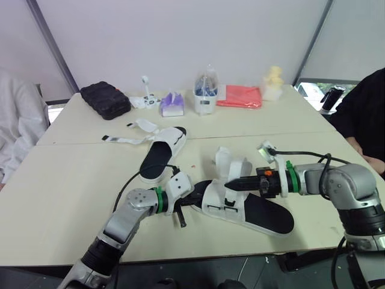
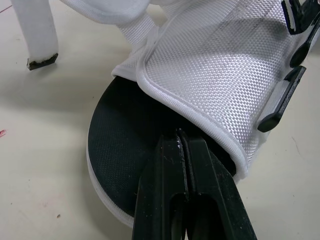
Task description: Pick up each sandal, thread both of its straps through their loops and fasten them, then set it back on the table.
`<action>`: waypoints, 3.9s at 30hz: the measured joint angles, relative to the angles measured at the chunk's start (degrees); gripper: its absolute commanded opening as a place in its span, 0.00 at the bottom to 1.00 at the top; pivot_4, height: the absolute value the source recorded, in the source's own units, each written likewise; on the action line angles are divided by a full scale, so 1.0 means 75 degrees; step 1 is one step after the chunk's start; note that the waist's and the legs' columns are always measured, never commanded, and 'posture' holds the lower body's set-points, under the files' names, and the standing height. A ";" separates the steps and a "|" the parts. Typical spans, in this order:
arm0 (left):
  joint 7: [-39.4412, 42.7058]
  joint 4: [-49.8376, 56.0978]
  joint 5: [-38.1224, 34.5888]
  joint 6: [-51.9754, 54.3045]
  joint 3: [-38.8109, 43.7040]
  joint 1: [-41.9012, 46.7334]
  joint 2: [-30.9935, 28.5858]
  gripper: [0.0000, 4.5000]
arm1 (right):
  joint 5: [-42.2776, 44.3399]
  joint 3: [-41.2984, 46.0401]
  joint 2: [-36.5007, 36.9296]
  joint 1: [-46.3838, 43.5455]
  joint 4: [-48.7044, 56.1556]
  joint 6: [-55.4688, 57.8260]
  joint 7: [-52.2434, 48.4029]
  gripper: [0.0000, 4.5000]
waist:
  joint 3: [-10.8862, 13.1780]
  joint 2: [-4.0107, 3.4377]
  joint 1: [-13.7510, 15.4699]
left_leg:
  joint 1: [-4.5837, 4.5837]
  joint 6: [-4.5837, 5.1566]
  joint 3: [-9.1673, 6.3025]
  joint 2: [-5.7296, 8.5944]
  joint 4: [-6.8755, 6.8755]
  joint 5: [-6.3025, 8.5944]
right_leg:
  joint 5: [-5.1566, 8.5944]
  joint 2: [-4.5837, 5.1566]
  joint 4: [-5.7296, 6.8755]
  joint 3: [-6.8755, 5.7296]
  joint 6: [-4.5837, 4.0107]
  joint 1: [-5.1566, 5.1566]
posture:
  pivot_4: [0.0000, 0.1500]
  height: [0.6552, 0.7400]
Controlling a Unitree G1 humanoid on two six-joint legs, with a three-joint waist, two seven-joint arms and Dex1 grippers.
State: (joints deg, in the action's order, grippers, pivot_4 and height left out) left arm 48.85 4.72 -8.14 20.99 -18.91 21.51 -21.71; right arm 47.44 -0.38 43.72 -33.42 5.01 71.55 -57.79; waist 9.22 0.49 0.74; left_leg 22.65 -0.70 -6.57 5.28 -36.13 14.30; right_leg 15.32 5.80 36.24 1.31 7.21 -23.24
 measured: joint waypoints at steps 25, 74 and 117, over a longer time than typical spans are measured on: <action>-0.0061 0.0123 0.0027 -0.0004 -0.0028 -0.0034 -0.0078 0.00 | -0.0186 -0.0578 0.0121 0.0359 -0.0065 0.0381 0.0080 0.01 | -0.0001 0.0000 0.0001 | -0.0001 0.0001 0.0000 0.0000 0.0001 0.0001 | 0.0000 0.0000 -0.0004 -0.0001 0.0000 0.0003 | 1.00 1.00; 0.1830 0.0410 -0.0883 0.1163 -0.0543 0.0104 -0.0577 0.00 | -0.0590 0.1144 0.3100 0.2947 0.1325 -0.1356 -0.1589 0.63 | -0.0008 -0.0003 0.0197 | -0.0009 0.0026 0.0011 0.0000 -0.0001 0.0017 | 0.0002 0.0010 -0.0030 -0.0004 -0.0001 0.0027 | 1.00 1.00; 0.1134 -0.1171 -0.0619 0.0241 -0.0451 0.0739 0.0565 0.00 | 0.2256 0.1770 -0.0140 0.3798 0.2238 0.0852 0.2509 0.63 | 0.0001 0.0013 0.0208 | -0.0011 0.0029 0.0007 0.0003 -0.0015 0.0018 | 0.0001 0.0008 -0.0026 -0.0006 0.0001 0.0038 | 1.00 1.00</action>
State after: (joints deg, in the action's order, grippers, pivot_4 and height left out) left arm 57.36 -4.06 -12.78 22.80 -22.29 27.05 -17.47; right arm 64.36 12.89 42.68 -4.94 21.79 77.93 -38.97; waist 9.23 0.58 2.30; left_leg 22.58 -0.49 -6.52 5.31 -36.24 14.44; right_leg 15.32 5.86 36.05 1.27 7.22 -22.95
